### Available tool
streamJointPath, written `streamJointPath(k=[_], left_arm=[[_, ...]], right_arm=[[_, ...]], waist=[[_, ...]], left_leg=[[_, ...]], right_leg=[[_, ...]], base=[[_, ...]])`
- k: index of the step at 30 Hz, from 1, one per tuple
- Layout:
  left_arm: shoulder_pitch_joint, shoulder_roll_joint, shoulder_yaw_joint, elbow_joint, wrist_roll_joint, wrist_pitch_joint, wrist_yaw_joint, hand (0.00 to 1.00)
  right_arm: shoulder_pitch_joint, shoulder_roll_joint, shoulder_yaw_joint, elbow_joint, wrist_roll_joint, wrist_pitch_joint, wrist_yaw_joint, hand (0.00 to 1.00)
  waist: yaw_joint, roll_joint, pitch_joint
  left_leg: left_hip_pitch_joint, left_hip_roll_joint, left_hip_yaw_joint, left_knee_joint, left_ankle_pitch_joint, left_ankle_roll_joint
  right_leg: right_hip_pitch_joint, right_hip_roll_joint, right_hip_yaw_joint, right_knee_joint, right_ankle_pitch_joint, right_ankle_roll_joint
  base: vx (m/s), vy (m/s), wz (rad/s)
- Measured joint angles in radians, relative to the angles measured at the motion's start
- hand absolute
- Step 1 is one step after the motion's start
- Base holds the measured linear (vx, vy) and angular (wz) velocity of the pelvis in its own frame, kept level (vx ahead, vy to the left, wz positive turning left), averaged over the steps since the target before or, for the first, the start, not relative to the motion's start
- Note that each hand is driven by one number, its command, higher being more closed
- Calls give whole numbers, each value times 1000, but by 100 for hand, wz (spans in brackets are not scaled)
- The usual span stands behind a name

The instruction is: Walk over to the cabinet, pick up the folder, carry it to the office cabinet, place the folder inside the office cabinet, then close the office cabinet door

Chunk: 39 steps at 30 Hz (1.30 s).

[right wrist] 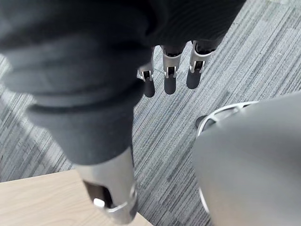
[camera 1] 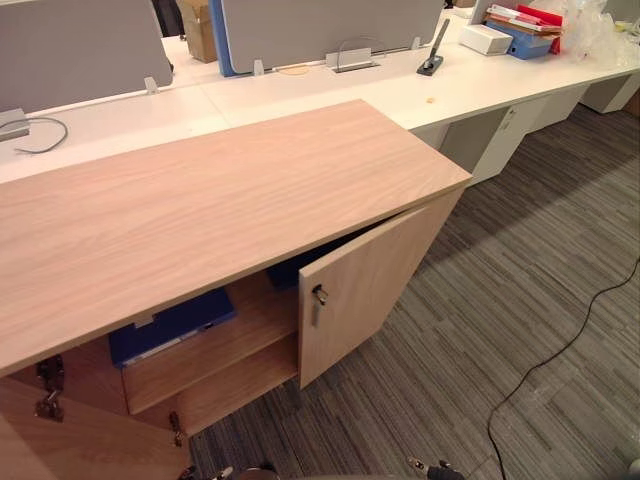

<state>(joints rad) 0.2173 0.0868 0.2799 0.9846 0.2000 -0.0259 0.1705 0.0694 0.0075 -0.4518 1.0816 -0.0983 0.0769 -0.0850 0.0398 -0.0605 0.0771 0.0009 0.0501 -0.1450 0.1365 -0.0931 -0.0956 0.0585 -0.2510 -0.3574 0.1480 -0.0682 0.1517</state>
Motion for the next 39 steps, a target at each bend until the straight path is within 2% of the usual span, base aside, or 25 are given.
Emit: streamJointPath(k=[1,2,4,7,9,10,11,13,14,17,19,20,21,22,26,28,29,30,31,32,34,35,36,39], left_arm=[[3,-3,5,9,-14,0,3,0],[3,-3,10,12,-16,0,4,0],[3,-1,20,24,-33,-1,11,0],[4,0,21,25,-56,-1,20,0],[0,3,18,15,-62,-1,23,0],[-3,3,14,-13,-62,-1,28,0],[-14,3,9,-35,-62,-2,33,0],[-17,3,8,-43,-62,-3,35,0],[-16,3,8,-42,-62,-2,37,0],[-14,8,-8,-40,-61,0,37,0],[-12,17,-27,-32,-50,0,33,0],[-12,17,-28,-32,-45,0,31,0],[-11,15,-28,-31,-39,0,29,0],[-17,17,-26,-30,-34,1,27,0],[-25,24,-23,-10,-35,0,23,0],[-28,27,-21,7,-34,1,22,0],[-28,27,-21,7,-34,1,22,0],[-27,27,-22,7,-25,1,22,0],[-29,27,-25,7,-14,1,22,0],[-33,29,-31,6,-12,1,23,0],[-41,39,-51,5,-13,0,26,0],[-48,39,-70,2,-13,0,28,0],[-50,40,-76,-4,-13,0,30,0],[-55,47,-93,-3,-13,-1,33,0]], right_arm=[[-3,-1,0,5,2,-1,4,0],[-3,-1,0,6,2,-1,4,0],[-3,-3,5,16,10,-2,3,0],[-4,-4,19,21,40,-5,3,0],[-12,-4,22,29,39,-13,3,0],[-27,-4,19,48,39,-18,3,0],[-39,-4,16,57,38,-18,3,0],[-40,-3,14,57,38,-18,3,0],[-43,-1,1,57,38,-18,3,0],[-43,0,-1,58,40,-17,2,0],[-37,2,-16,56,42,-17,3,0],[-37,2,-26,56,41,-18,3,0],[-37,3,-35,52,40,-18,3,0],[-39,7,-37,51,39,-18,3,0],[-45,21,-35,51,39,-17,3,0],[-54,20,-36,51,39,-17,3,0],[-53,17,-36,51,39,-17,3,0],[-51,13,-36,51,39,-17,3,0],[-48,9,-34,50,39,-17,3,0],[-47,9,-26,48,41,-17,3,0],[-51,10,-14,39,41,-17,3,0],[-49,10,2,32,40,-18,3,0],[-49,11,10,28,39,-18,3,0],[-47,12,12,25,41,-18,3,0]], waist=[[-2,6,-7],[-6,8,-8],[-6,3,-10],[-8,2,-10],[-17,1,-3],[-28,-7,12],[-26,-14,32],[-18,-13,42],[-10,-13,53],[7,-16,55],[-9,-25,49],[-16,-22,49],[-26,-17,46],[-29,-22,49],[-20,-32,45],[-20,-29,47],[-21,-30,48],[-22,-34,50],[-29,-23,50],[-36,-23,53],[-41,-26,57],[-43,-19,61],[-42,-19,61],[-44,-20,60]], left_leg=[[4,21,-8,-17,13,-19],[7,32,-13,-25,17,-24],[17,69,-24,-50,32,-45],[-3,82,-34,-44,39,-55],[-55,71,-10,13,40,-55],[-96,59,50,77,45,-47],[-140,67,163,140,51,-33],[-160,81,252,175,45,-7],[-170,101,363,202,37,25],[-164,90,453,149,58,64],[-114,14,448,-30,148,90],[-94,-3,442,-82,170,96],[-56,-30,427,-190,224,100],[-46,-44,411,-231,251,100],[-47,-66,383,-232,245,105],[-27,-94,371,-232,215,118],[-20,-102,369,-232,209,120],[-13,-119,359,-232,198,129],[-9,-124,341,-232,192,134],[-6,-131,320,-231,191,136],[7,-130,280,-230,193,140],[9,-114,247,-225,194,141],[9,-104,225,-225,193,138],[11,-86,142,-222,187,120]], right_leg=[[5,24,-15,-15,-1,-7],[8,35,-22,-17,-3,-10],[15,73,-33,-30,-6,-28],[19,91,-51,-41,-4,-35],[21,84,-85,-36,-3,-36],[33,68,-117,-34,-3,-36],[51,57,-155,-32,-3,-36],[61,55,-177,-33,-3,-36],[67,54,-192,-36,-4,-35],[43,36,-189,-37,-11,-30],[29,6,-185,-52,-11,-30],[28,3,-185,-58,-11,-30],[29,2,-185,-66,-10,-31],[32,1,-185,-68,-2,-30],[53,-6,-192,-82,5,-39],[74,-41,-216,-52,-15,-20],[74,-56,-218,-33,-27,-22],[76,-83,-226,12,-48,-40],[73,-101,-227,62,-55,-55],[55,-122,-217,127,-58,-70],[11,-145,-166,269,-37,-111],[-29,-137,-90,324,-62,-109],[-46,-111,-34,326,-82,-92],[-79,-44,119,266,-123,-36]], base=[[-61,-218,8],[-72,-242,16],[-72,-168,13],[-53,-90,13],[-23,6,52],[-78,78,97],[-89,87,90],[-84,74,47],[-101,113,25],[-59,128,0],[9,131,24],[49,118,46],[55,108,50],[53,94,50],[63,27,25],[63,22,24],[81,65,23],[108,74,25],[137,105,40],[111,84,53],[121,90,63],[142,56,67],[111,4,79],[85,-71,75]])
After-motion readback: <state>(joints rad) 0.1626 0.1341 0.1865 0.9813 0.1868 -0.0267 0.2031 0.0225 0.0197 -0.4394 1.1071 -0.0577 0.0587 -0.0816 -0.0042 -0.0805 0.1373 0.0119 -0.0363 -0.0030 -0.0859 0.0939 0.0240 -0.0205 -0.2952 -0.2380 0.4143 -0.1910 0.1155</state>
